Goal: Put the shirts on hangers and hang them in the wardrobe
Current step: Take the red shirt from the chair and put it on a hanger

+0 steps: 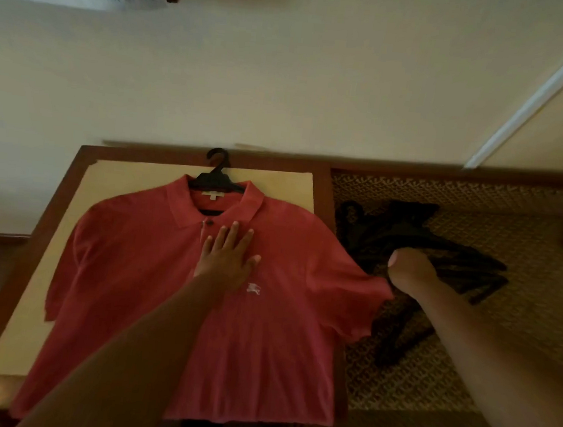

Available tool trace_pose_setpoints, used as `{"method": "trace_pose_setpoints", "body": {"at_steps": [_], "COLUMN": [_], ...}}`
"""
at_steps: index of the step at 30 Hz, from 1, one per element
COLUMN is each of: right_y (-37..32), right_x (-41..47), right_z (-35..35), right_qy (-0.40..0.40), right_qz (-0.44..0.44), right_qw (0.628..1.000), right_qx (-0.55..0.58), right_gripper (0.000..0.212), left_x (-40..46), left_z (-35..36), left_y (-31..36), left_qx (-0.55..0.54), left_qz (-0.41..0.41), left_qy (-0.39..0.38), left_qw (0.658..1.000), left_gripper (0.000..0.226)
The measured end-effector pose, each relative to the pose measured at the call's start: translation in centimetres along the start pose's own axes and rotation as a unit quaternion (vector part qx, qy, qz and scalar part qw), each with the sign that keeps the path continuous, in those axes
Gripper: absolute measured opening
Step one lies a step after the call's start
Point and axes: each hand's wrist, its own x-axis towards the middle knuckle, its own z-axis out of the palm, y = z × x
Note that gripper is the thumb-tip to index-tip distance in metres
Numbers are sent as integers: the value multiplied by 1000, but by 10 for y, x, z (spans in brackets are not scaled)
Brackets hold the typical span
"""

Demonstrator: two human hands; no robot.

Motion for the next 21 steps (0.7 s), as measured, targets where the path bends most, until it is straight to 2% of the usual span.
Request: {"method": "trace_pose_setpoints", "body": {"at_steps": [3,6,8,11,14,17,21], "right_y": [-4,-35,-63,-84,-65,-52,-92], "right_x": [-20,-74,-116,-149,-137,-125,-145], "right_z": [10,69,119,166,172,162,171], "right_qy": [107,173,130,60,64,60,78], "right_qz": [-42,-167,-247,-286,-291,-281,-253], "right_qw": [993,971,960,955,948,949,960], "right_qx": [2,8,9,-49,-109,-129,-96], "right_gripper": [33,38,49,62,71,79,74], "left_x": [-23,-72,-108,-147,-171,-191,-193], "left_z": [-10,16,44,73,78,72,68], "left_y": [-3,0,5,2,-29,-67,-84], "left_qx": [-96,-85,-64,-46,-35,-8,-7], "left_qz": [-10,-39,-65,-112,-143,-185,-169], "left_qy": [66,126,98,63,87,76,76], "left_qw": [993,988,991,991,985,980,983], "left_gripper": [59,55,63,70,79,85,86]}}
